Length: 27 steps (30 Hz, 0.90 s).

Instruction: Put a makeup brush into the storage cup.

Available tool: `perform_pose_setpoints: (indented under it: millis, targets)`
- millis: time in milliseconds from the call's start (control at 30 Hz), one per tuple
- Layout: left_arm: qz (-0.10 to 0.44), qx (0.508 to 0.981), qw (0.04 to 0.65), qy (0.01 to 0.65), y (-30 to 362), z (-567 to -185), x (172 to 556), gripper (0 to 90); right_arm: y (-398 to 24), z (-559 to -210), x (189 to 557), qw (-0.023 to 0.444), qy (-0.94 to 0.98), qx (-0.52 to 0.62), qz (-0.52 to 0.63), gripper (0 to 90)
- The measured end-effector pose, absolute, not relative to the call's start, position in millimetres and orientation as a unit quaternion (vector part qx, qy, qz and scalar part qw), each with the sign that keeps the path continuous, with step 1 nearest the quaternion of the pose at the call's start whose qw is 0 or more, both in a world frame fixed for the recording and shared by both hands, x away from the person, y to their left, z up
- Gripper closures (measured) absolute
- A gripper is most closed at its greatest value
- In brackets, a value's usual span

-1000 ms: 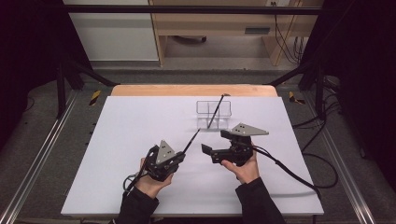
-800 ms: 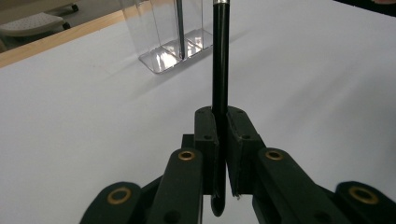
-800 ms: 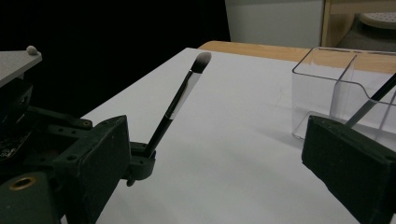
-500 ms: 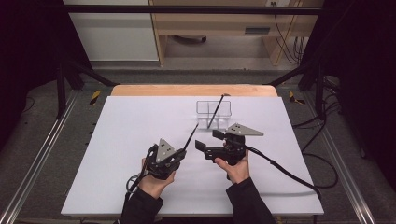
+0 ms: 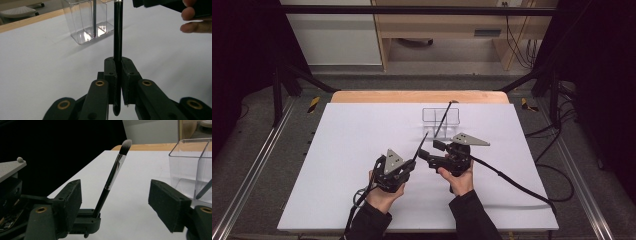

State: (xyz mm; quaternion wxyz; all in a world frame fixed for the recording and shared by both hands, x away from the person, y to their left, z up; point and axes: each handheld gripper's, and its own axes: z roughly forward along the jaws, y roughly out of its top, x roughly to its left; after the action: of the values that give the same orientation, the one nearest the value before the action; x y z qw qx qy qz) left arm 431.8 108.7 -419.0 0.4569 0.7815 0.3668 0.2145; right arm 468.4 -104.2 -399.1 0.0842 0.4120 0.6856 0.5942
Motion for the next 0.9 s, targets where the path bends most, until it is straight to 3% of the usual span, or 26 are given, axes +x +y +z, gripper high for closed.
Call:
perform_pose_setpoints:
  millis: [900]
  targets:
    - [0.213,0.775,0.461,0.375,95.9,-422.6,427.8,83.3,-98.0,-404.9,471.2,0.058,0.657,0.429,0.617,69.7]
